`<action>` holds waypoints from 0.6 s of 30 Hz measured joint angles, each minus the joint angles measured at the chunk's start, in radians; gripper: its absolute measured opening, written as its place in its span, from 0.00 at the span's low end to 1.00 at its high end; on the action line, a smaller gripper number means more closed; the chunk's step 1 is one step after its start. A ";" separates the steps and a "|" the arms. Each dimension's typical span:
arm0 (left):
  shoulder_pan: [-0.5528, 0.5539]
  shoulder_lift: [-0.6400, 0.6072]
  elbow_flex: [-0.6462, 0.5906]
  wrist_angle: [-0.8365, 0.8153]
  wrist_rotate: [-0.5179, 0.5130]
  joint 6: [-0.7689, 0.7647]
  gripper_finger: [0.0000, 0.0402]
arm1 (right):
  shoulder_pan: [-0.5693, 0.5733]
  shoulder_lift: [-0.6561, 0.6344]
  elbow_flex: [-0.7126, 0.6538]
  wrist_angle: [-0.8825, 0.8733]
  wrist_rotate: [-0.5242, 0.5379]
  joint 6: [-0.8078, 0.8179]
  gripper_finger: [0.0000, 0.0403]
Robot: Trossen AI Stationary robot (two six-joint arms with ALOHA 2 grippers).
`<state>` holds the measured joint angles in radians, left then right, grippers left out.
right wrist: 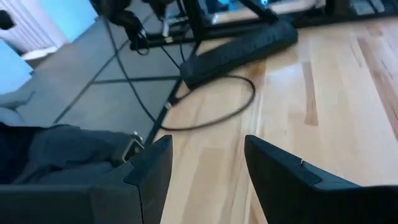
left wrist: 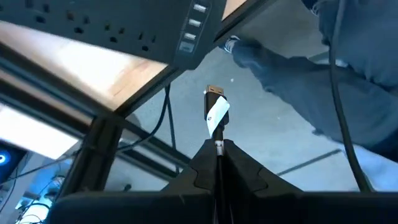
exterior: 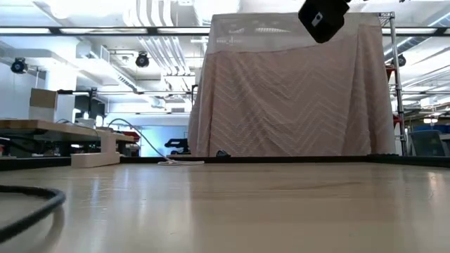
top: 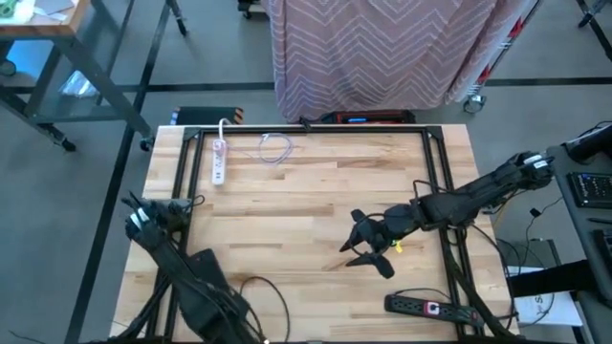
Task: Insert USB
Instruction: Insert the left black charger cable into the left black outlet extension
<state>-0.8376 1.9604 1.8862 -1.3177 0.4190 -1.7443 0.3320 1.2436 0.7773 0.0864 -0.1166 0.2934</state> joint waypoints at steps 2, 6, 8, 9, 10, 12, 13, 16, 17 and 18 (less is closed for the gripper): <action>0.000 0.037 0.000 0.012 -0.007 0.004 0.00 | 0.004 0.008 -0.001 0.000 0.020 0.032 0.47; 0.001 0.108 0.000 0.048 -0.009 0.032 0.00 | 0.020 0.033 -0.001 -0.003 0.028 0.055 0.47; 0.001 0.130 0.000 0.062 -0.013 0.052 0.00 | 0.028 0.046 -0.001 0.004 0.035 0.055 0.47; 0.002 0.139 0.000 0.062 -0.021 0.057 0.00 | 0.031 0.049 -0.001 0.001 0.037 0.055 0.47; 0.004 0.144 0.000 0.062 -0.027 0.061 0.00 | 0.034 0.052 -0.001 0.001 0.039 0.055 0.47; 0.007 0.148 0.000 0.062 -0.043 0.070 0.00 | 0.040 0.065 -0.001 0.013 0.041 0.055 0.47; 0.011 0.149 0.000 0.062 -0.053 0.072 0.00 | 0.042 0.070 -0.001 0.009 0.042 0.055 0.47; 0.022 0.149 0.000 0.056 -0.069 0.070 0.00 | 0.044 0.094 -0.001 0.023 0.041 0.054 0.47; 0.026 0.149 0.000 0.048 -0.071 0.067 0.00 | 0.044 0.101 -0.001 0.024 0.039 0.053 0.48; 0.031 0.149 0.000 0.037 -0.069 0.066 0.00 | 0.044 0.107 -0.001 0.024 0.040 0.051 0.48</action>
<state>-0.8065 2.1090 1.8858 -1.2808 0.3500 -1.6785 0.3759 1.3503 0.7765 0.1106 -0.0769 0.3445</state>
